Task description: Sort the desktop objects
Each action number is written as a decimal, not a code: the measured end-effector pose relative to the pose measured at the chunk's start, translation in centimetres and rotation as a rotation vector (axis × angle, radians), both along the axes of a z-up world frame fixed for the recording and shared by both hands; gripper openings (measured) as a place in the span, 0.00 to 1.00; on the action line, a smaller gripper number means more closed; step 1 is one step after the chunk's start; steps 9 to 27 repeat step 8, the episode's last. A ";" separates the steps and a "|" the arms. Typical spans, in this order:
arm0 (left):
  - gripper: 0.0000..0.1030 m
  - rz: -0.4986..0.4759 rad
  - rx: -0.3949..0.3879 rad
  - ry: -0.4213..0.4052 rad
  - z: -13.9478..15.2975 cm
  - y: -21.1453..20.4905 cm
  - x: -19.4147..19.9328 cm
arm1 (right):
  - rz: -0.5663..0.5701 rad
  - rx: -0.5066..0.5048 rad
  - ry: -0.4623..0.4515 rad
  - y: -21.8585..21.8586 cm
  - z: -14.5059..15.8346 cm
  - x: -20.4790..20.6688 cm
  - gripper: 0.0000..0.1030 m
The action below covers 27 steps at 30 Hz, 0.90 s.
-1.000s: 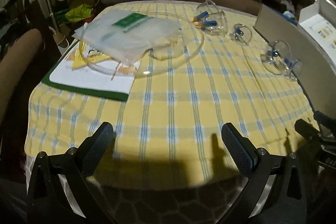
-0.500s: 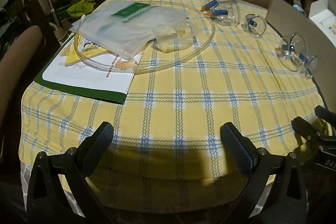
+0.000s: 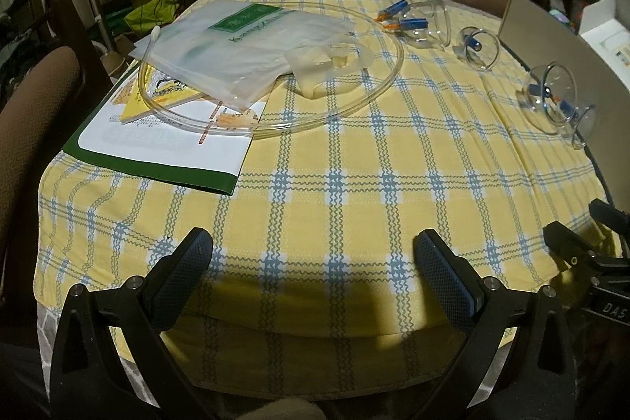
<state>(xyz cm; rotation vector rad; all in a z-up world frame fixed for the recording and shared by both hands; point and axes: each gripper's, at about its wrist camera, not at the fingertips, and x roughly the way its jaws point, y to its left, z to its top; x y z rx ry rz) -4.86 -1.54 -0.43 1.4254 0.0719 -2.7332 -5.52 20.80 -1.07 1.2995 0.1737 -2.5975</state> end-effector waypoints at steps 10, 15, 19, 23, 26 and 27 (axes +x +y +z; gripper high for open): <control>1.00 0.000 0.002 0.000 0.0 -0.2 -0.1 | 0.000 -0.008 -0.001 0.1 0.0 0.0 1.00; 1.00 0.000 0.002 0.000 0.0 -0.2 -0.1 | 0.000 -0.008 -0.001 0.1 0.0 0.0 1.00; 1.00 0.000 0.002 0.000 0.0 -0.2 -0.1 | 0.000 -0.008 -0.001 0.1 0.0 0.0 1.00; 1.00 0.000 0.002 0.000 0.0 -0.2 -0.1 | 0.000 -0.008 -0.001 0.1 0.0 0.0 1.00; 1.00 0.000 0.002 0.000 0.0 -0.2 -0.1 | 0.000 -0.008 -0.001 0.1 0.0 0.0 1.00; 1.00 0.000 0.002 0.000 0.0 -0.2 -0.1 | 0.000 -0.008 -0.001 0.1 0.0 0.0 1.00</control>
